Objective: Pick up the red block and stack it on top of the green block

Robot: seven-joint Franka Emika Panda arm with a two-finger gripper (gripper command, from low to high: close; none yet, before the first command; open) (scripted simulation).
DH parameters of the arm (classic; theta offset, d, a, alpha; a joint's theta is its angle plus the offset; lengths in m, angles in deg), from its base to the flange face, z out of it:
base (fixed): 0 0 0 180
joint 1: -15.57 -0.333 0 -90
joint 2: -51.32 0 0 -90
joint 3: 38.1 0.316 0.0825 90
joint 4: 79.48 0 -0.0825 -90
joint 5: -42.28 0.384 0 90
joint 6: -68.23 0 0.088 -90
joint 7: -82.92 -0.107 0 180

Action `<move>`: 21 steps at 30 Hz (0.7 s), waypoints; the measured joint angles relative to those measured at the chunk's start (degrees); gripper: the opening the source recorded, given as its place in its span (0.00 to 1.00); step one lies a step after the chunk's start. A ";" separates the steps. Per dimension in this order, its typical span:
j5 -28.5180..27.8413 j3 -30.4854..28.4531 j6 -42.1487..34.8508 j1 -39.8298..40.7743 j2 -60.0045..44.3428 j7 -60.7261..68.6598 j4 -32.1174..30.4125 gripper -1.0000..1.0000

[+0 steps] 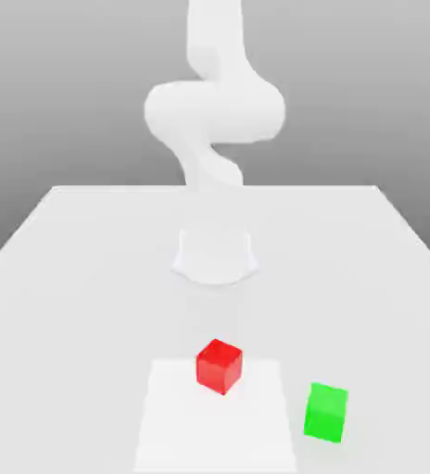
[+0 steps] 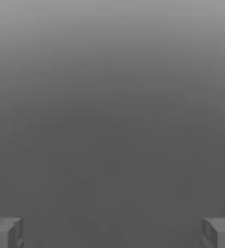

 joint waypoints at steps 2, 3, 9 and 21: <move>0.46 0.96 2.79 0.85 -3.71 -2.90 -3.38 0.50; 0.58 1.35 4.15 1.17 -5.54 -4.39 -5.03 0.50; 1.64 4.27 12.24 3.51 -16.46 -13.20 -14.90 0.50; -2.55 6.47 33.84 6.24 -45.30 -32.59 -29.72 0.50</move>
